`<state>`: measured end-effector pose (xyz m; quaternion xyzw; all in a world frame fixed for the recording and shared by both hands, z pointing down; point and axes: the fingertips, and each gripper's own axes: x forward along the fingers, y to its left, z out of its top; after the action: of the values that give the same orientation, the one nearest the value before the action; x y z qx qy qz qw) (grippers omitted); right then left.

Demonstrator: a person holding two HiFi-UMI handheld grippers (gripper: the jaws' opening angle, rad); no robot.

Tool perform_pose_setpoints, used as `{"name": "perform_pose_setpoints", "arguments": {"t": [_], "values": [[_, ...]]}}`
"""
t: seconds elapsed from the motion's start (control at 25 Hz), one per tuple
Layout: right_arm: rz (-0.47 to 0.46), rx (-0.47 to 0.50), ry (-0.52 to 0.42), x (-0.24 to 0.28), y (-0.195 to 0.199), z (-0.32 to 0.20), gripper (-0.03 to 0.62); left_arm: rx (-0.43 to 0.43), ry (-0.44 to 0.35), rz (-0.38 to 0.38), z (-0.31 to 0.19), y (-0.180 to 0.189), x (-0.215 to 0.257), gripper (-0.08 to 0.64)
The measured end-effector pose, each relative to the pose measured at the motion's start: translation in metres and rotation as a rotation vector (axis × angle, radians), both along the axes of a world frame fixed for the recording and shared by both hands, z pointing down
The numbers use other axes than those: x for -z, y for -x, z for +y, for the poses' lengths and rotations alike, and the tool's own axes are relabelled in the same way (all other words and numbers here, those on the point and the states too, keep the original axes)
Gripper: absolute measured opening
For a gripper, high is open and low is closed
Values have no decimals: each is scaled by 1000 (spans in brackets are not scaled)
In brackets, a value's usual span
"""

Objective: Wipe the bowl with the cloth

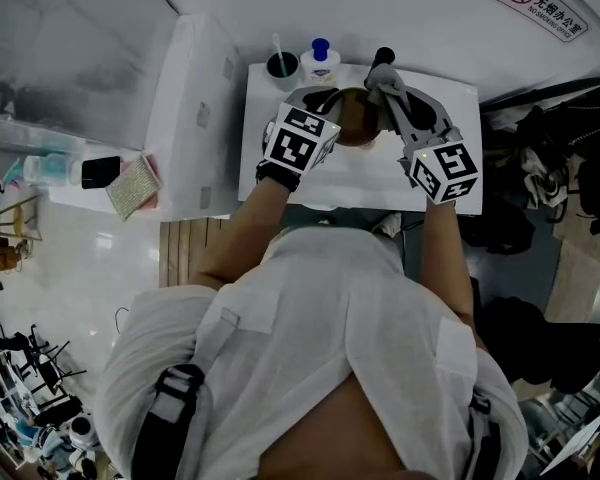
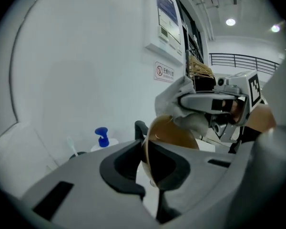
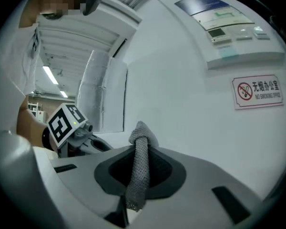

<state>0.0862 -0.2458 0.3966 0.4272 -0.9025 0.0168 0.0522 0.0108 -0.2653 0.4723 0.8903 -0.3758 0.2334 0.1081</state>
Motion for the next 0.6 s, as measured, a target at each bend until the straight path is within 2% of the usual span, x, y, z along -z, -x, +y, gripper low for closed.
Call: {"name": "perform_pose_setpoints", "arguments": {"t": [0.2, 0.32, 0.48, 0.6], "values": [[-22, -97, -12, 1, -30, 0, 51, 129, -21, 63, -15, 35, 6, 29], [-42, -153, -18, 0, -49, 6, 51, 178, -55, 109, -21, 54, 17, 29], [-57, -226, -26, 0, -77, 17, 51, 226, -146, 184, -21, 77, 39, 29], [-76, -270, -41, 4, -97, 29, 51, 227, -255, 261, -15, 94, 63, 29]]}}
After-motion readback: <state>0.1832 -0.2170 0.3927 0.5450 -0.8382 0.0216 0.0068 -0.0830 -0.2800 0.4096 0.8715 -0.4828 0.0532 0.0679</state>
